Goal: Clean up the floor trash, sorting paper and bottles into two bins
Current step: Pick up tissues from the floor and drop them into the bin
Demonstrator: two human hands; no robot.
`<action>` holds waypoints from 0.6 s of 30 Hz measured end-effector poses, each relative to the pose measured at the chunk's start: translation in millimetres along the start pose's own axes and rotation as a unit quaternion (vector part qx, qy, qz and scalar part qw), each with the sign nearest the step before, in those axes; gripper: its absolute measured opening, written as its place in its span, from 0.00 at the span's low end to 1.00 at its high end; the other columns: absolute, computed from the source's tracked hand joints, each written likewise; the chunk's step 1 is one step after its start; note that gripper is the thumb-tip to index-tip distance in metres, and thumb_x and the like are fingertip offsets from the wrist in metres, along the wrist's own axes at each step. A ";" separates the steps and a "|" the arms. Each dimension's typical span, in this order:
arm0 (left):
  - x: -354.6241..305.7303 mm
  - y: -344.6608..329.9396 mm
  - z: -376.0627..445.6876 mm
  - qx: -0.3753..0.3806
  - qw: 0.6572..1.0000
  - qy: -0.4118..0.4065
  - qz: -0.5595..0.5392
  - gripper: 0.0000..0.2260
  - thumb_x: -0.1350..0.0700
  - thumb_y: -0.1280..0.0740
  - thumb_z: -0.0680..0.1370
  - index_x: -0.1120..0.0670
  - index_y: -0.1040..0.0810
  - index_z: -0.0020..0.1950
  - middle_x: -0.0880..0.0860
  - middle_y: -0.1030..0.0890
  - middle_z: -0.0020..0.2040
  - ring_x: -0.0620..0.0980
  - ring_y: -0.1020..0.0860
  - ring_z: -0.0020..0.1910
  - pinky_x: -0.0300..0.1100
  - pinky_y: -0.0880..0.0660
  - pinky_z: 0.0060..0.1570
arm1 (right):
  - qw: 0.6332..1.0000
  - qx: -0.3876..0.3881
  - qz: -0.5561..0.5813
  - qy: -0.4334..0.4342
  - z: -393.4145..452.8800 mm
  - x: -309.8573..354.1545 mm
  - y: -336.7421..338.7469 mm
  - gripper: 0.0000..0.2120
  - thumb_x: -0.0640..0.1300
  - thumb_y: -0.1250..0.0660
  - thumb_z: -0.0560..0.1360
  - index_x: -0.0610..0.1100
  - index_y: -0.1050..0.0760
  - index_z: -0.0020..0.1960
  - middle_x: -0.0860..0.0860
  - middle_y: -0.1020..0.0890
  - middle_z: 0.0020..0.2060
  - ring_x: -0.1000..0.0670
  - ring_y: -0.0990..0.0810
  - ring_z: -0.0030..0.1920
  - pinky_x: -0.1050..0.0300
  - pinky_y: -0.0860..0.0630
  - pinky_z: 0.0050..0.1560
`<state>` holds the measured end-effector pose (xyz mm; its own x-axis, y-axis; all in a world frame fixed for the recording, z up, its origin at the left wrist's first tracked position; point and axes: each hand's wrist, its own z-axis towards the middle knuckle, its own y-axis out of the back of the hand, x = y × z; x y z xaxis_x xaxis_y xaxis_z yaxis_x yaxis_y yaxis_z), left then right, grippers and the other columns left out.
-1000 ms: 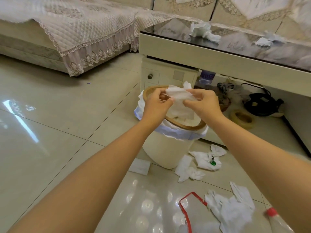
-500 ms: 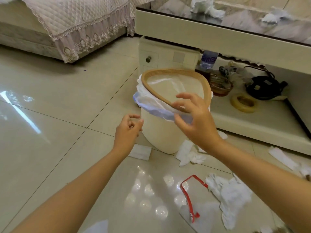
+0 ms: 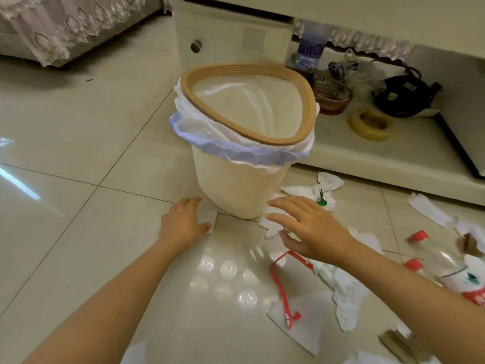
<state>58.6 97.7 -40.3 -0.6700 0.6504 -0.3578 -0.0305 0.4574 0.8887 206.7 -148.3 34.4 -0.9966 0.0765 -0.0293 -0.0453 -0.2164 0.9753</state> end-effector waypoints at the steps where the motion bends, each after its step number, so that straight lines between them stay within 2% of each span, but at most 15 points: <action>1: 0.9 -5.8 1.6 0.014 1.000 0.014 0.006 0.32 0.44 0.32 0.74 0.48 0.41 0.75 0.54 0.37 0.74 0.58 0.36 0.70 0.54 0.34 0.63 | 1.000 0.013 -0.001 -0.015 -5.8 -4.5 -4.8 0.19 0.43 0.30 0.70 0.45 0.25 0.61 0.44 0.23 0.63 0.43 0.25 0.61 0.48 0.28 0.61; 4: -1.4 -24.1 2.3 -0.024 0.999 -0.003 0.027 0.27 0.45 0.33 0.75 0.50 0.34 0.71 0.55 0.33 0.70 0.58 0.34 0.66 0.51 0.32 0.58 | 0.997 0.048 -0.002 -0.062 -22.3 -16.2 -19.3 0.21 0.46 0.29 0.71 0.47 0.26 0.63 0.44 0.24 0.64 0.42 0.24 0.61 0.47 0.27 0.60; 7: -18.0 -38.4 -3.7 -0.072 0.995 -0.075 0.007 0.15 0.49 0.34 0.76 0.52 0.25 0.61 0.53 0.23 0.58 0.56 0.28 0.58 0.47 0.30 0.48 | 0.992 0.064 0.006 -0.104 -35.2 -26.8 -33.3 0.22 0.48 0.29 0.70 0.48 0.26 0.62 0.44 0.24 0.63 0.42 0.24 0.59 0.46 0.27 0.58; 10: -52.6 -48.3 -17.5 -0.066 0.983 -0.168 -0.025 0.08 0.51 0.37 0.78 0.52 0.24 0.55 0.49 0.20 0.53 0.53 0.25 0.53 0.45 0.30 0.44 | 0.984 0.084 0.008 -0.157 -45.6 -39.0 -46.5 0.21 0.50 0.29 0.70 0.49 0.27 0.62 0.45 0.25 0.64 0.42 0.23 0.60 0.45 0.27 0.58; 14: -112.7 -56.1 -17.9 -0.030 0.964 -0.235 -0.117 0.09 0.53 0.38 0.79 0.52 0.25 0.58 0.50 0.22 0.53 0.52 0.25 0.52 0.45 0.28 0.47 | 0.966 0.085 0.001 -0.244 -56.8 -57.0 -62.3 0.22 0.49 0.30 0.72 0.49 0.27 0.65 0.45 0.27 0.66 0.41 0.26 0.63 0.43 0.31 0.63; 18: -152.7 -66.3 -0.5 -0.035 0.963 -0.192 -0.187 0.17 0.53 0.36 0.79 0.51 0.31 0.67 0.51 0.24 0.60 0.51 0.24 0.56 0.45 0.26 0.52 | 0.944 0.100 0.001 -0.315 -66.0 -66.5 -78.6 0.24 0.49 0.33 0.74 0.50 0.33 0.69 0.45 0.33 0.71 0.42 0.34 0.69 0.39 0.37 0.69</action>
<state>162.5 -32.3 -44.4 -0.2791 0.6308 -0.7240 -0.2755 0.6697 0.6897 272.0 -200.6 -54.8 -0.7550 0.6540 0.0478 0.0332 -0.0347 0.9988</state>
